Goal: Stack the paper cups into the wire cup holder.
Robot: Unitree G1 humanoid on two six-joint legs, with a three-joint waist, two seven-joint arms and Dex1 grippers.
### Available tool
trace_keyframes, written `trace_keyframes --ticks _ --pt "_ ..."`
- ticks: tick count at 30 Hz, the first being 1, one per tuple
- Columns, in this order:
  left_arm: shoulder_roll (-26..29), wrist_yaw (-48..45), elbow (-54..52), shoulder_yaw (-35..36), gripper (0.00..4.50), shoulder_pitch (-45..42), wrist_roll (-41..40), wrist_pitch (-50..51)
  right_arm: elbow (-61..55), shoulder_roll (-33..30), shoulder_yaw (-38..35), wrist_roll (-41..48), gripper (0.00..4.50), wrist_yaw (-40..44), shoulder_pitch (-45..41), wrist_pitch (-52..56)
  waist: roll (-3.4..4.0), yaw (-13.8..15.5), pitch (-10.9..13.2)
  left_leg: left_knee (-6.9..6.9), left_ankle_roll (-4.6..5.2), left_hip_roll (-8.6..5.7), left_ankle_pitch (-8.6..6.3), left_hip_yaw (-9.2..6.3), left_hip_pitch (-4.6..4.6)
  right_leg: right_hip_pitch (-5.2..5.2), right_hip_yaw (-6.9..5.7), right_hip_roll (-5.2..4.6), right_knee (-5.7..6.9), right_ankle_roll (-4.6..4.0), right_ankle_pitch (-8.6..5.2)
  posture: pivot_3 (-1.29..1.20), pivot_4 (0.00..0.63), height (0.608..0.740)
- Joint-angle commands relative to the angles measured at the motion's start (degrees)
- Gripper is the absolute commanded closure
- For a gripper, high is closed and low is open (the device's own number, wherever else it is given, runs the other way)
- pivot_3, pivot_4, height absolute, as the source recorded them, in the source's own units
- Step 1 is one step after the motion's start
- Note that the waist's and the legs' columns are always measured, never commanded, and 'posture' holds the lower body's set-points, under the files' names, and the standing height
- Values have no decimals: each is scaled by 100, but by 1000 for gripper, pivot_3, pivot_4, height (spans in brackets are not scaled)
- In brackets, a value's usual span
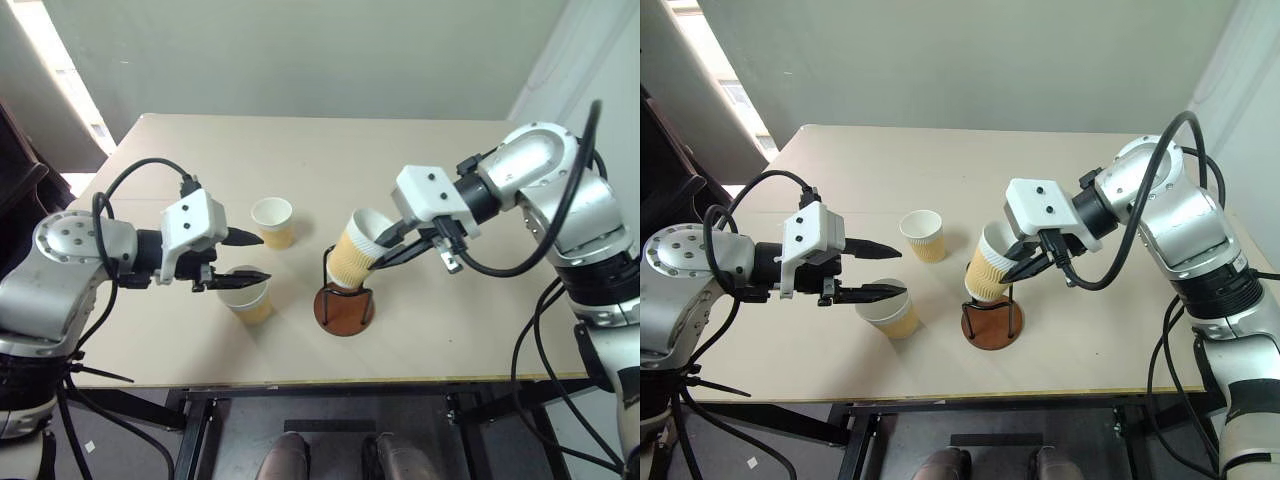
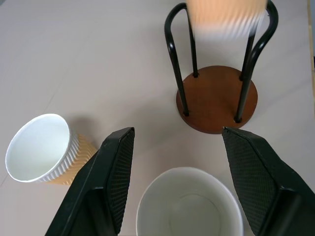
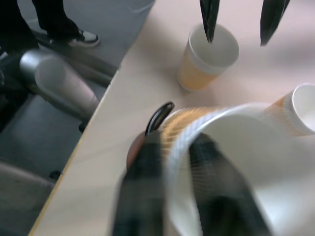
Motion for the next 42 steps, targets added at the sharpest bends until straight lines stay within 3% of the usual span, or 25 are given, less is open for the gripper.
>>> trace_keyframes --ticks 1,7,9,12,15,18,27,36,42 --pt "116 65 -200 254 1455 28 -81 41 88 35 102 -310 2498 -145 8 -234 0 -2 0 0 0 0 0 0 1 0 0 0 0 0 0 0 150 740" --pt "138 56 -206 240 1455 4 -70 80 65 54 -48 -257 494 -109 8 -205 0 1 0 0 -2 0 -1 0 0 -1 0 0 1 1 1 0 150 740" --pt "214 5 -90 220 1455 -38 -3 54 251 68 -272 -130 11 -176 -92 -92 0 1 0 0 -2 0 -1 0 1 -1 0 0 1 0 1 0 150 740" --pt "494 -184 254 197 1455 -30 210 -130 351 279 -697 342 11 -379 -149 351 0 1 0 0 -2 0 -1 0 0 -1 0 0 1 -1 1 0 150 740" --pt "851 -473 918 -93 1455 -175 638 -520 212 888 -1202 952 11 -1058 -101 1099 0 -14 0 -5 -2 2 -1 0 3 -5 2 2 4 -12 -6 0 150 740" --pt "967 -785 1372 -504 1455 -365 1003 -878 -69 1222 -1176 998 11 -1611 94 1538 1 -22 0 -9 -3 3 -1 -4 5 -12 2 6 7 -20 -10 0 150 740" --pt "460 -954 1744 -1304 1455 -823 1596 -1081 -587 1182 -995 1047 11 -2064 459 1824 0 21 0 7 -7 -9 -9 -9 -48 -49 0 -6 0 9 8 0 150 740" --pt "191 -1071 1882 -1507 1455 -895 1804 -1086 -766 1037 -980 1123 11 -2250 517 1904 -1 5 0 1 -9 -6 -8 -14 -43 -52 -1 -1 4 25 17 0 150 740" --pt "118 -1179 1926 -1326 3503 -1076 1700 -1198 -731 993 -958 1071 0 -2321 500 1837 -1 8 -1 5 -8 -6 -8 -15 -46 -52 -1 -1 4 26 17 0 150 740"
